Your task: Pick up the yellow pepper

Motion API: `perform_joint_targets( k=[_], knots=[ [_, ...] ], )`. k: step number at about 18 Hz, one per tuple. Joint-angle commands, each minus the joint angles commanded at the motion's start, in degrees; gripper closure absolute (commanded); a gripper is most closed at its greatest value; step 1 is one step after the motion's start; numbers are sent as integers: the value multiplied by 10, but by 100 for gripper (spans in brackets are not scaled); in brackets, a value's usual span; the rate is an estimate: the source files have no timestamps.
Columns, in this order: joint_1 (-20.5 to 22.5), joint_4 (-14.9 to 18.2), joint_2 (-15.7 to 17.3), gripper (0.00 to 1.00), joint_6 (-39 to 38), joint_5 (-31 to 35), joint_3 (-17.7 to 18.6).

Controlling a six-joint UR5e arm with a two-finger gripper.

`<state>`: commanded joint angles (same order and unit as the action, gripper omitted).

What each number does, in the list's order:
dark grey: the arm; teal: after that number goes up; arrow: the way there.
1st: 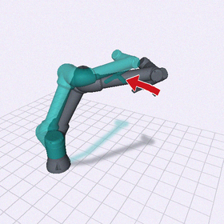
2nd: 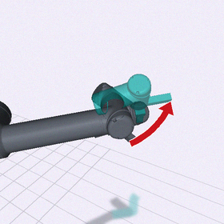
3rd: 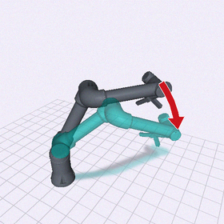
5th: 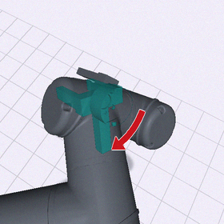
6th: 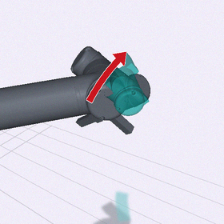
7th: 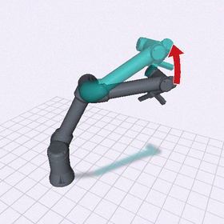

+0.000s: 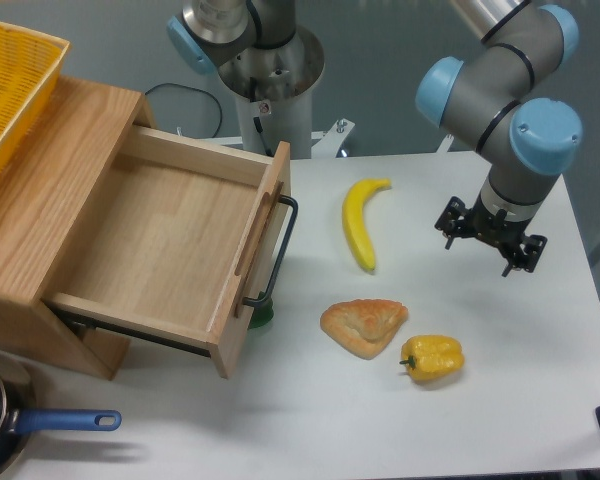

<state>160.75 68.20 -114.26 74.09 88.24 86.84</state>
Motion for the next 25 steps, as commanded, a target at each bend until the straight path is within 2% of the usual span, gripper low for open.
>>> perform_joint_targets(
  k=[4, 9, 11, 13, 16, 18, 21, 25],
  knots=[
    [-1, -1, 0, 0, 0, -2, -3],
    [-15, -25, -6, 0, -13, 19, 7],
    [-17, -41, -4, 0, -67, 19, 17],
    [-18, -57, -7, 0, -75, 9, 24],
    [-32, -99, -32, 0, -76, -19, 30],
    [-48, -112, -54, 0, -79, -16, 12],
    [-53, -111, -80, 0, -57, -17, -27],
    [-52, -112, -103, 0, 71, -18, -46]
  ],
)
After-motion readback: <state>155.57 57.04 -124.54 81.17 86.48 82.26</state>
